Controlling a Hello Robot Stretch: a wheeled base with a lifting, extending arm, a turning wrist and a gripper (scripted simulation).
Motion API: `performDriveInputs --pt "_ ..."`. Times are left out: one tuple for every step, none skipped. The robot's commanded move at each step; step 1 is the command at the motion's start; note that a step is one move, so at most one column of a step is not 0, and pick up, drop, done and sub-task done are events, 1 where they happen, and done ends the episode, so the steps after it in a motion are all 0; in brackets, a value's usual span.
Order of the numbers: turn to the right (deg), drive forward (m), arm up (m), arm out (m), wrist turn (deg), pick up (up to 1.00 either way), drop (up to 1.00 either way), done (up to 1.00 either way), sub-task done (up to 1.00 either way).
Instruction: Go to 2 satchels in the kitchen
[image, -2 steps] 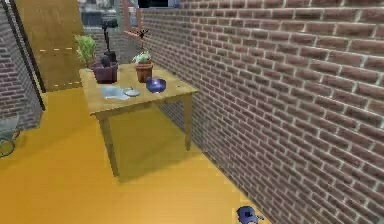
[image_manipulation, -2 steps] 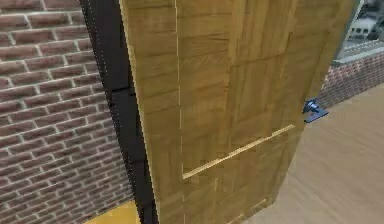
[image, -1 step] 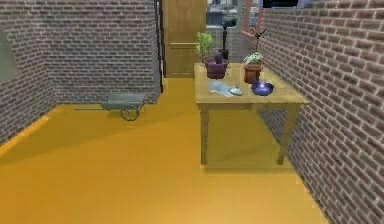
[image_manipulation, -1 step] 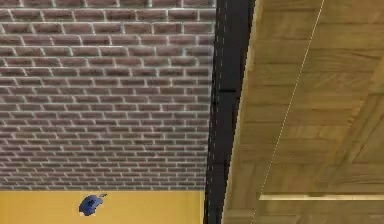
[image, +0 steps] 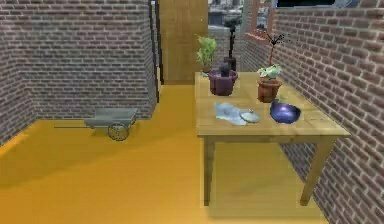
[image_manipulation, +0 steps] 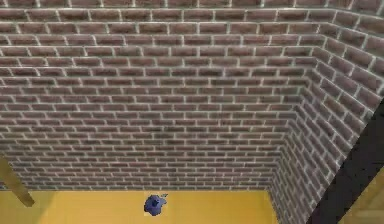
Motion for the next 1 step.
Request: performDriveInputs --pt "-45.0 0.0 0.0 0.0 0.0 0.0 0.0 0.0 0.0"
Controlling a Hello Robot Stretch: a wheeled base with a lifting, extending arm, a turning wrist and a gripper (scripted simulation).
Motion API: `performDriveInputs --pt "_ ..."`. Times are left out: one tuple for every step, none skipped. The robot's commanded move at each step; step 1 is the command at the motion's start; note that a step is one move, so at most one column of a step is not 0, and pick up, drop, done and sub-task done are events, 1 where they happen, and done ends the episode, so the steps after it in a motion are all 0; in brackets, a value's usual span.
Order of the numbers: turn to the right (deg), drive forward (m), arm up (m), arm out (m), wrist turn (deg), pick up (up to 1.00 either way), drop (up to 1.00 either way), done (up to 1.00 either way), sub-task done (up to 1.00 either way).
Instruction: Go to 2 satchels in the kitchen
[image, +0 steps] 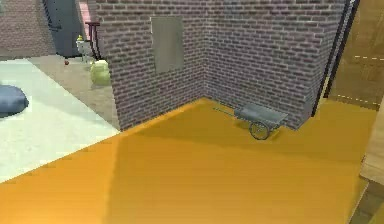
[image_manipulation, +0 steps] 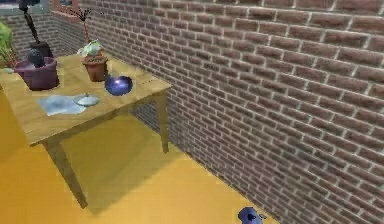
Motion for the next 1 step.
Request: performDriveInputs --pt "-36.0 0.0 0.0 0.0 0.0 0.0 0.0 0.0 0.0"
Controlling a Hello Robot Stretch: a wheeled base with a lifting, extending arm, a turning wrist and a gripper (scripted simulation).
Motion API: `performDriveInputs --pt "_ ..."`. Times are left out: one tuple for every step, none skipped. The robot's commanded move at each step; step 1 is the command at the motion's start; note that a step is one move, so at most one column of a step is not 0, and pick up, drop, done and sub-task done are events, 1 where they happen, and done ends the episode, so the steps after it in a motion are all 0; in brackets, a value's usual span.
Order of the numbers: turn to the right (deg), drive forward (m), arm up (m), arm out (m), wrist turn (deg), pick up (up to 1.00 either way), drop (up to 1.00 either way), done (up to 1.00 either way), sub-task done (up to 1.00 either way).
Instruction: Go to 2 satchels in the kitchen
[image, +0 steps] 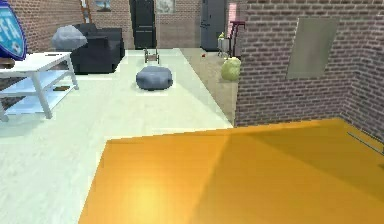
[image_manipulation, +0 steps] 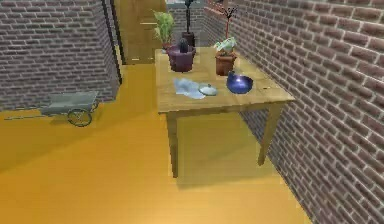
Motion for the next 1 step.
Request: performDriveInputs --pt "0.0 1.0 0.0 0.0 0.0 0.0 0.0 0.0 0.0"
